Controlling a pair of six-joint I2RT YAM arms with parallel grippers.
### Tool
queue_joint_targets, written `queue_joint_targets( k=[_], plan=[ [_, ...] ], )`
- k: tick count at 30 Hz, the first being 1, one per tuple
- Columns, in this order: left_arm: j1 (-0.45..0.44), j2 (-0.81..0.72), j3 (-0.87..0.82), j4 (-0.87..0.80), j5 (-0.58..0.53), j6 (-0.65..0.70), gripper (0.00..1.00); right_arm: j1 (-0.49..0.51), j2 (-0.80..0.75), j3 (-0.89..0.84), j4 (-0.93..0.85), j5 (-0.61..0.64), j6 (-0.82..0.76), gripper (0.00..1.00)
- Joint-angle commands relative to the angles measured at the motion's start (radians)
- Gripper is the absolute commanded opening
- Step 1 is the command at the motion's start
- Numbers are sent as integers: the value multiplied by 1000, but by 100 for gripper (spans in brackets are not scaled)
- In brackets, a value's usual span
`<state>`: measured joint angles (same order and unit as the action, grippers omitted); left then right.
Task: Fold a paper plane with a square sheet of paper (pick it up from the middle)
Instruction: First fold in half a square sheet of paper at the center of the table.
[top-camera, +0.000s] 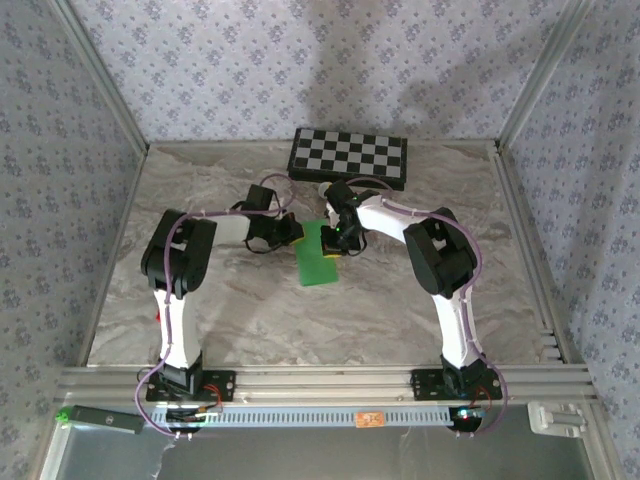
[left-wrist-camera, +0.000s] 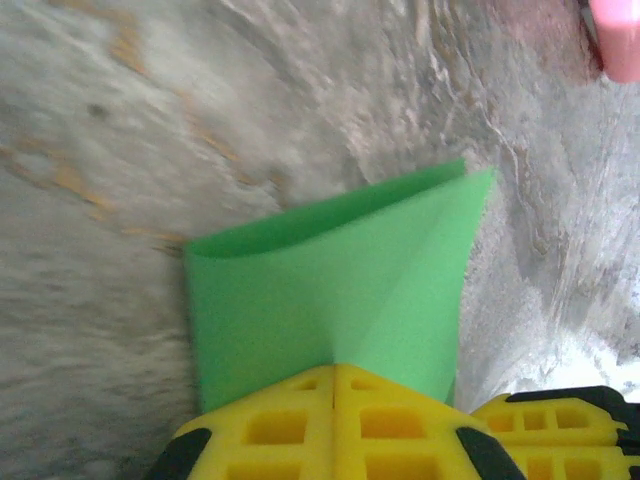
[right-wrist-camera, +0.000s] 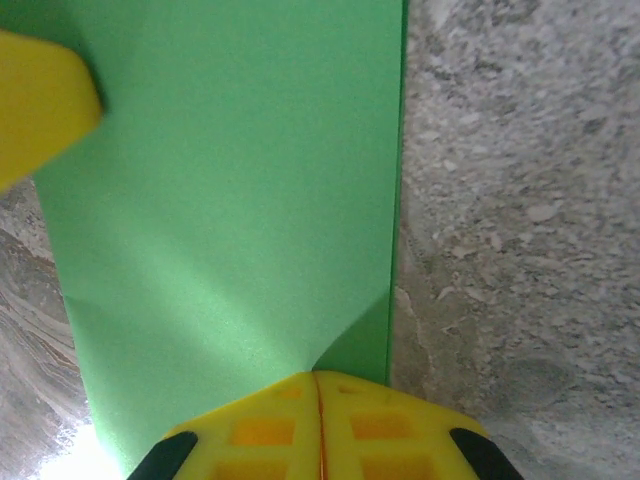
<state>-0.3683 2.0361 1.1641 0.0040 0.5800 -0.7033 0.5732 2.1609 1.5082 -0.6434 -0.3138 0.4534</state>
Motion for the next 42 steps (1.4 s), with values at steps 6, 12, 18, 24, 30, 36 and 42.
queue_joint_targets(
  k=[6, 12, 18, 24, 30, 36, 42],
  plan=[
    [113, -72, -21, -118, -98, 103, 5, -1, 213, -152, -161, 318, -21, 8],
    [47, -132, -13, -68, -23, 36, 5, 3, 214, -147, -165, 326, -19, 8],
    [-22, -57, 52, -35, -20, -16, 5, 5, 220, -150, -163, 324, -18, 8],
    [-20, 19, 117, -90, -89, -2, 5, 6, 217, -148, -165, 323, -17, 8],
    [13, 68, 115, -91, -129, 3, 4, 6, 216, -150, -166, 324, -19, 7],
    [74, 114, 159, -136, -175, 32, 4, 5, 217, -158, -160, 323, -19, 7],
    [122, 130, 244, -209, -195, 86, 4, 6, 215, -156, -156, 314, -9, 7]
  ],
)
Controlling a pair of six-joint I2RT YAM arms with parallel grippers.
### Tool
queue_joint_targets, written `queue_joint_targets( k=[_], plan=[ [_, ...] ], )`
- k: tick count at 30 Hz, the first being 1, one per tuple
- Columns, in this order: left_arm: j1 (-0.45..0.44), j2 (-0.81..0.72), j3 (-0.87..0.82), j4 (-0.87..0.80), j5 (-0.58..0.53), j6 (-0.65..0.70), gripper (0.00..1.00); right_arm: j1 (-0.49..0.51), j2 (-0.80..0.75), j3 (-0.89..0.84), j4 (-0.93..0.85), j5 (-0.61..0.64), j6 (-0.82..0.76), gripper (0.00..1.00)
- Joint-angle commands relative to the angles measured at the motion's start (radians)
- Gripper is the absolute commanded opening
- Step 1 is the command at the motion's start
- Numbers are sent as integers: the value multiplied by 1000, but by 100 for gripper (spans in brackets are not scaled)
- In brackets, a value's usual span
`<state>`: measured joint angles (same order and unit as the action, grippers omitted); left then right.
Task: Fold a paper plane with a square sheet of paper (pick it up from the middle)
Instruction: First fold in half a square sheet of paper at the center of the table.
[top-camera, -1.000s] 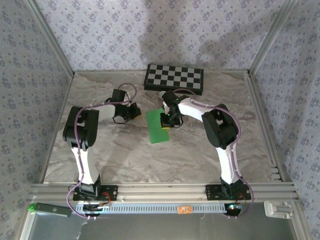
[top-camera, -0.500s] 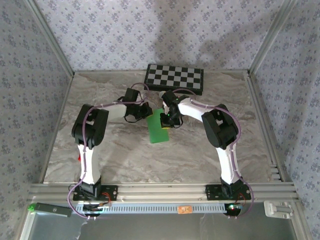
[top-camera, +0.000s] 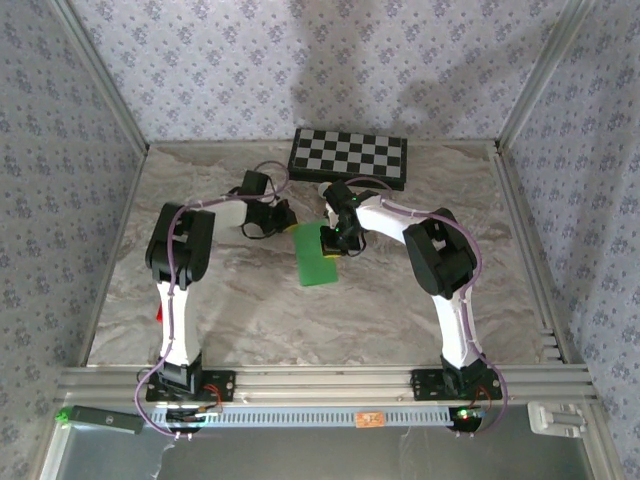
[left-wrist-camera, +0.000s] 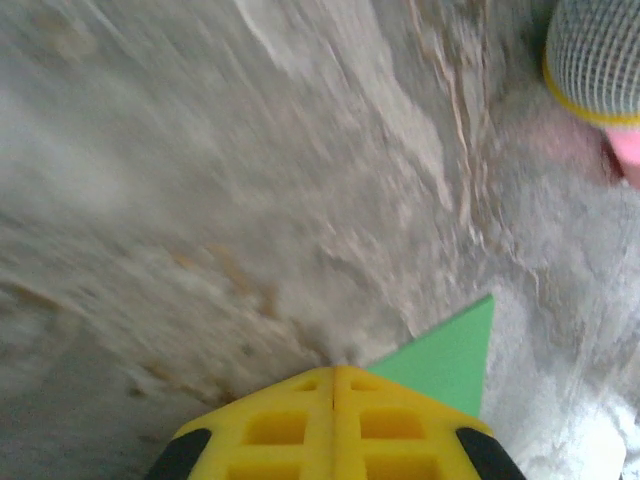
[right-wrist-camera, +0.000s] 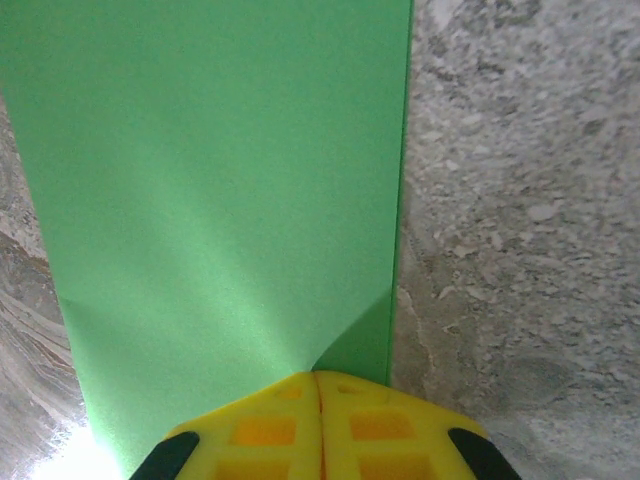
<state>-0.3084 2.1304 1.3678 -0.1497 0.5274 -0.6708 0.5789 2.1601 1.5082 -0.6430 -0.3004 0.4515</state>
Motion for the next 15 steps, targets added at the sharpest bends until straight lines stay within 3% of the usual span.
queue_joint_targets(
  k=[1, 8, 12, 15],
  plan=[
    [65, 30, 56, -70, -142, 63, 4, 1, 214, -155, -156, 300, -5, 7],
    [55, -105, 66, -103, -81, 44, 6, 9, 176, -149, -137, 249, 49, 7],
    [32, -221, -43, -70, -107, -16, 10, 27, 122, -136, -99, 186, 155, 7],
    [3, -304, -156, -18, -130, -77, 19, 35, 64, -152, -26, 157, 266, 7]
  ],
)
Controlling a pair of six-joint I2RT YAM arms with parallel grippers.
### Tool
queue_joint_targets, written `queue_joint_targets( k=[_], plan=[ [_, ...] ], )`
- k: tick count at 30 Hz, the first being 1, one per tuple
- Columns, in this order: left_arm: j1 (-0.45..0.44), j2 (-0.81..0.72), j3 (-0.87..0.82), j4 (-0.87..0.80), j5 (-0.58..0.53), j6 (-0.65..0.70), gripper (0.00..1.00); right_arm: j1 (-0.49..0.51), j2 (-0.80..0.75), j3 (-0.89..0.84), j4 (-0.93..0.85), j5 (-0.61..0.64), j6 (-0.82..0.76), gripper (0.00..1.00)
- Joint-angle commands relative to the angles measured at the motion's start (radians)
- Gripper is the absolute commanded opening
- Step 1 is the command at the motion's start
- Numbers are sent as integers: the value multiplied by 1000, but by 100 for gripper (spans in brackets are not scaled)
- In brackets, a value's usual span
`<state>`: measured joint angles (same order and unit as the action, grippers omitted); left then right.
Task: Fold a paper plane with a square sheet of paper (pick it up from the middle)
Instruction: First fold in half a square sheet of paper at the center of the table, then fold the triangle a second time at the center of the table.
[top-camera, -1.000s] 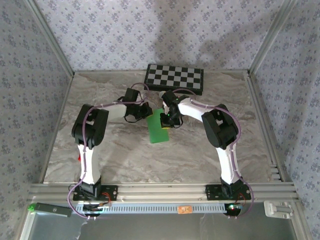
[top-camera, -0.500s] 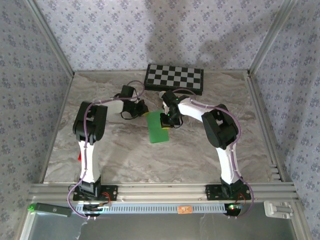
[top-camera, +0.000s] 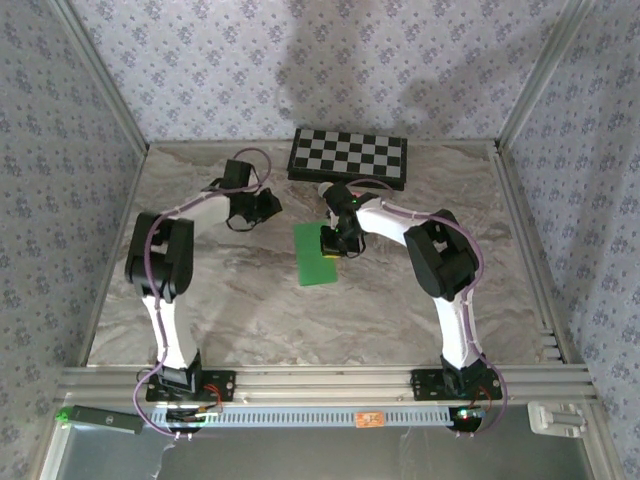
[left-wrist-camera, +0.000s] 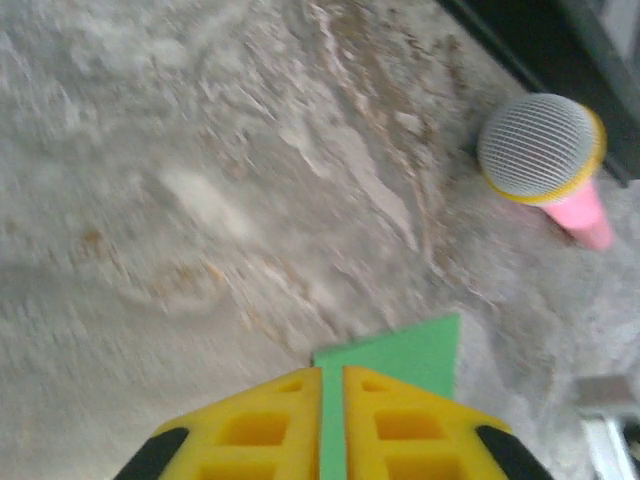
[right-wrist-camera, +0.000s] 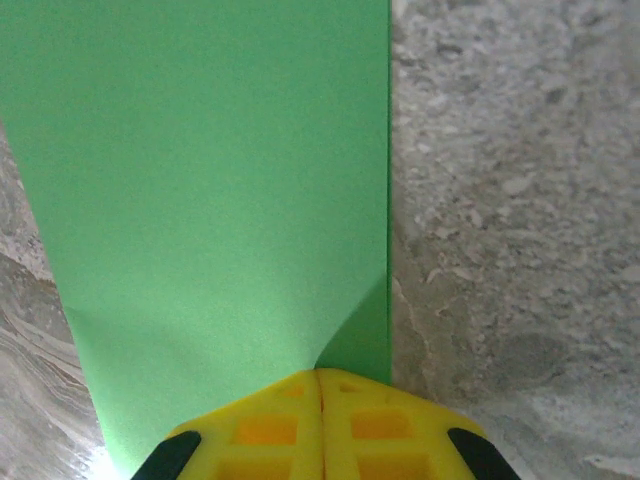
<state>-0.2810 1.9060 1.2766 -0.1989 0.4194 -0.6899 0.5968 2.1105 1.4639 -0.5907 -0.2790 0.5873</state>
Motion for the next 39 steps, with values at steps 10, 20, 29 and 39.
queue_joint_targets(
  k=[10, 20, 29, 39],
  plan=[
    [-118, -213, -269, 127, 28, -150, 31, 3, -58, -102, 106, 42, 156, 8],
    [-160, -55, -130, 98, 130, -92, 24, -40, -307, -262, 192, 16, 87, 25],
    [-181, 88, -49, 121, 176, -99, 22, -61, -402, -460, 373, 19, 240, 39],
    [-181, 94, -127, 119, -13, -194, 18, -62, -414, -539, 437, -33, 311, 40]
  ],
)
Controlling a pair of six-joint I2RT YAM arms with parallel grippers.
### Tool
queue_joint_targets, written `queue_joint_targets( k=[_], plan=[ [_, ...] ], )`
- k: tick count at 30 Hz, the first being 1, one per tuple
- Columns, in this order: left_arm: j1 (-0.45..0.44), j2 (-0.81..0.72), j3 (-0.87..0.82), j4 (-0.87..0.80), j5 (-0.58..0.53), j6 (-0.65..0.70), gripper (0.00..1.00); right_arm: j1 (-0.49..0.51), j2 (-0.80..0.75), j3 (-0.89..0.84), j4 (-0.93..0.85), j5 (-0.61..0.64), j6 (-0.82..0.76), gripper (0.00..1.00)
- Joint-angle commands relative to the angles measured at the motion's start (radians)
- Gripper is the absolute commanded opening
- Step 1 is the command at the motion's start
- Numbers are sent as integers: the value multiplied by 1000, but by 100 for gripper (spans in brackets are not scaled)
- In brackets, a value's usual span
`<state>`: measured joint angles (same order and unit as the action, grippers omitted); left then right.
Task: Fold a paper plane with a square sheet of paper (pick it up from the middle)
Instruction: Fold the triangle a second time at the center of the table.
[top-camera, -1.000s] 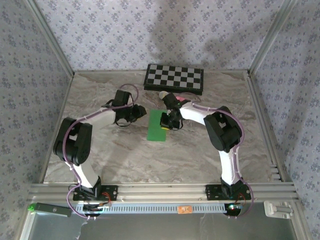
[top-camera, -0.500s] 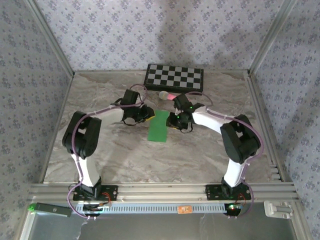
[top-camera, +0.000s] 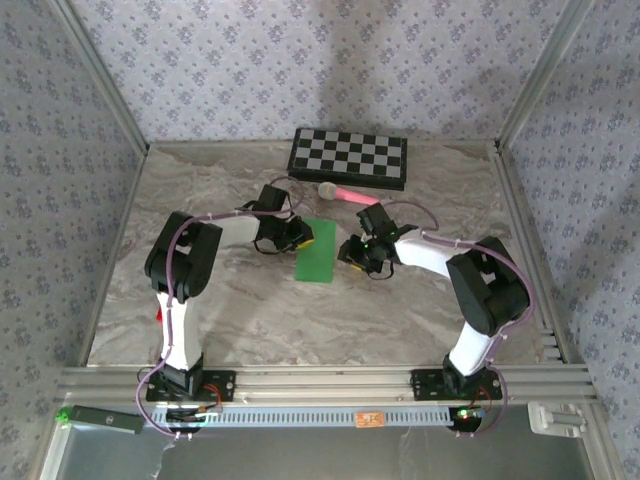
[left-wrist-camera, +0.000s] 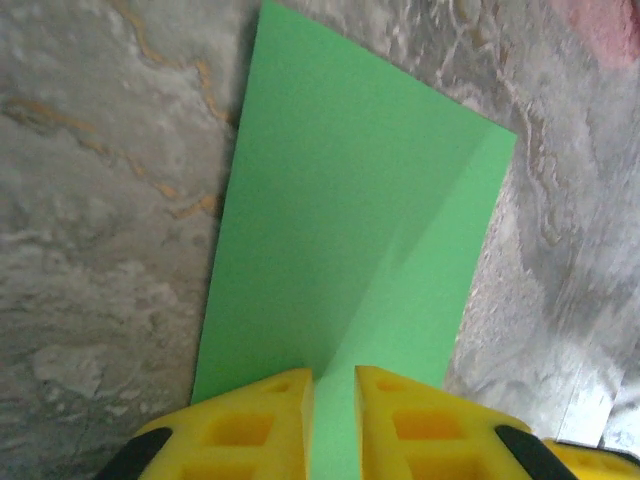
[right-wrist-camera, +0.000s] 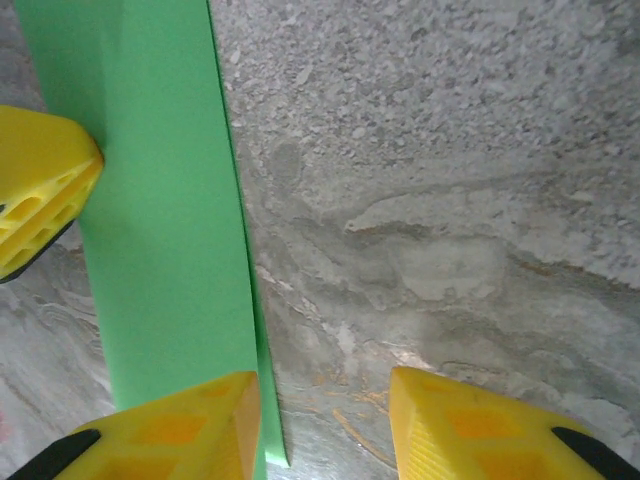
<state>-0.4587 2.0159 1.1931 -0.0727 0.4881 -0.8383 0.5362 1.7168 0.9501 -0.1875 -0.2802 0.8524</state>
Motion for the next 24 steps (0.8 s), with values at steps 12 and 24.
queue_joint_targets(
  k=[12, 24],
  plan=[
    [-10, -68, -141, 56, -141, -160, 17, 17, 25, -83, 163, -205, 151, 40],
    [-11, -60, -146, 66, -126, -159, 16, 61, 69, -62, 156, -223, 129, 38]
  ],
)
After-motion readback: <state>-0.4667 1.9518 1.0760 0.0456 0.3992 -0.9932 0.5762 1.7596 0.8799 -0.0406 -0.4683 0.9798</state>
